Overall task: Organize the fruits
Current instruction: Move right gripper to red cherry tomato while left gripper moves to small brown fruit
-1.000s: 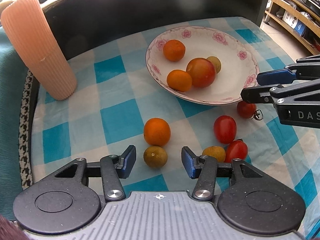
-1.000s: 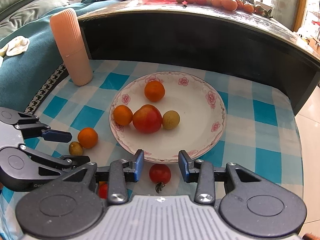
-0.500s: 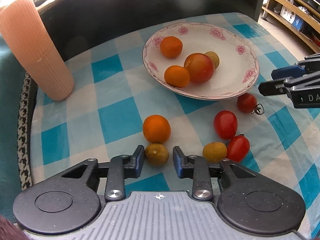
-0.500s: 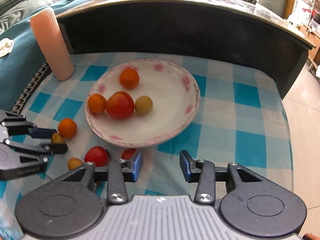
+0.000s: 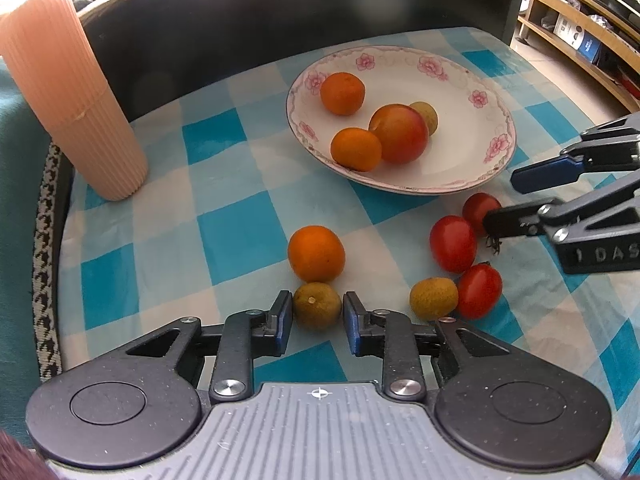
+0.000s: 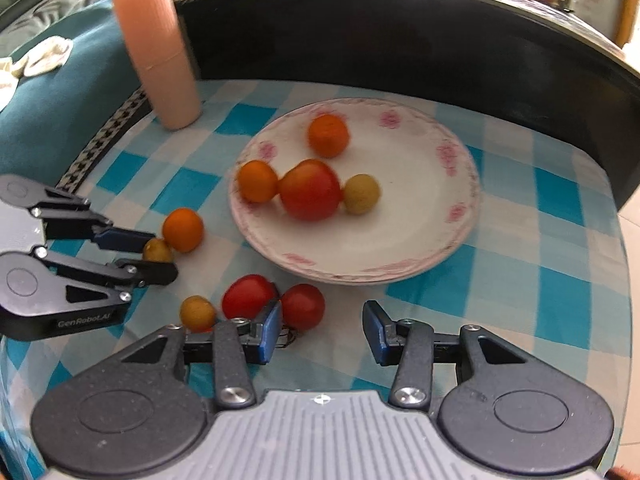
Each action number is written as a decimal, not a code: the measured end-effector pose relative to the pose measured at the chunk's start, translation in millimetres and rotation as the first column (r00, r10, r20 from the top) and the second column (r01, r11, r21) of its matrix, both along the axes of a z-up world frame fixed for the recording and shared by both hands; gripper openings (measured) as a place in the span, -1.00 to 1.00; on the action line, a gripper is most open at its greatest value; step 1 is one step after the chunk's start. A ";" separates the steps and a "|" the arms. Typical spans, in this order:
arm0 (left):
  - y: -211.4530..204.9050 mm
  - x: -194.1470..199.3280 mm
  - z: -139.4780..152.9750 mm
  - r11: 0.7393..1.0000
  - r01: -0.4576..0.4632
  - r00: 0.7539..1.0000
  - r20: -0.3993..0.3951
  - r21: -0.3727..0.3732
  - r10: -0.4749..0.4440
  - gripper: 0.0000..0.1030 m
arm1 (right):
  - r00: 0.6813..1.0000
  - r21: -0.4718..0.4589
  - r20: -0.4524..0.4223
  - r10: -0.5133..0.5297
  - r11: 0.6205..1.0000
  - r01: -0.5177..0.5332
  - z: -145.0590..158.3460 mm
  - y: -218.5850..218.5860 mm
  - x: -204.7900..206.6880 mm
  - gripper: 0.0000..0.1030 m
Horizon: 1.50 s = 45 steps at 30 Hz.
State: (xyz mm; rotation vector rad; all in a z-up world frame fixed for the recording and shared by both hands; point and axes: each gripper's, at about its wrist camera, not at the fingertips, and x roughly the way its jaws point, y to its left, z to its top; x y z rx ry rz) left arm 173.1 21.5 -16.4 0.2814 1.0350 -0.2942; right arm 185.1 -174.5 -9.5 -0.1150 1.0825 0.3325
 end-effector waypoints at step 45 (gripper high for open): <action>2.6 -1.3 -1.7 1.000 0.009 1.000 -0.001 -0.010 -0.009 -0.25 | 0.993 0.114 -0.080 -0.084 0.989 0.093 -3.5 -16.7 11.6 0.09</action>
